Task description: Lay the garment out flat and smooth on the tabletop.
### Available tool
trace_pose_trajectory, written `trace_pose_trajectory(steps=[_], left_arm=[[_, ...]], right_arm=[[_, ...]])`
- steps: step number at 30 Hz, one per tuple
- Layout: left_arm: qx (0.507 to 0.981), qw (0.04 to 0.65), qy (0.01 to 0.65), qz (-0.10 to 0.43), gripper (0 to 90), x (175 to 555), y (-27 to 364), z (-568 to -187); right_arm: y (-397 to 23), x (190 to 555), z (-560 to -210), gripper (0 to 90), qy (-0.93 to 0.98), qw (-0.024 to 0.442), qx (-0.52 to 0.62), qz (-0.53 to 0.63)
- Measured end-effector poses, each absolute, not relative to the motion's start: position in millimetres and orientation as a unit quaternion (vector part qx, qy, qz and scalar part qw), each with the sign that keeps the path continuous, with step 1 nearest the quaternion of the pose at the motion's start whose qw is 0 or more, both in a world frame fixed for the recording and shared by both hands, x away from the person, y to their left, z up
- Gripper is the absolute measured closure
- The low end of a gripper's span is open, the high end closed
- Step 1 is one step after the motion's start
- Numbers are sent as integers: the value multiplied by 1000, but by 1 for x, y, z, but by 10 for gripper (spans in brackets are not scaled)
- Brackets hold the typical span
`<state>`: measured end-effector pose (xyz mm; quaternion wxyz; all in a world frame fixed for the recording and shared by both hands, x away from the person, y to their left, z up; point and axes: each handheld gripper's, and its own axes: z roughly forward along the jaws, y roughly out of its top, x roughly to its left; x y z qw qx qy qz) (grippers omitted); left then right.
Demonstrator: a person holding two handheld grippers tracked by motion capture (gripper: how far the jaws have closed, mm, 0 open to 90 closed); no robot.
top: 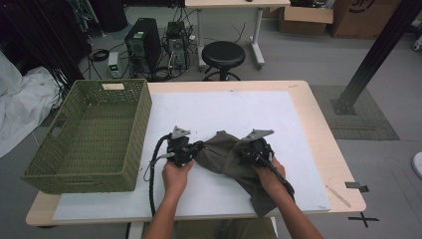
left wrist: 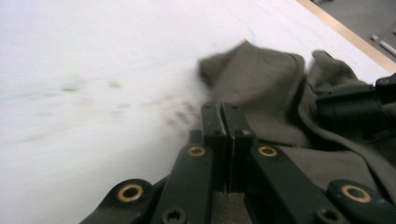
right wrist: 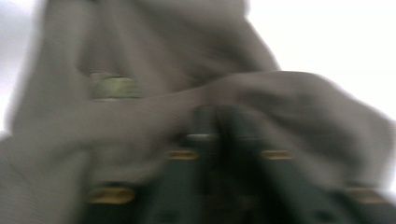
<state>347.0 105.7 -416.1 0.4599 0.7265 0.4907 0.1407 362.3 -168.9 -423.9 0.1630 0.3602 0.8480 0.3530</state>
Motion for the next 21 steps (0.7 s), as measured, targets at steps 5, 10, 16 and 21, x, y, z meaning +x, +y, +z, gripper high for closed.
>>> trace_pose_trajectory(steps=[5,10,16,21], left_arm=[[704,474,502,167,895,340,127,-409],[692,494,499,169,894,341,127,-406],[691,489,502,177,894,340,127,-406],[686,486,510,184,896,334,137,-405]], right_arm=[[-215,382,-401,900,797,218,401,396],[-205,382,-388,554,801,142,375,445],[-136,371,-423,488,852,136,346,370],[-147,368,-425,803,855,155,326,373]])
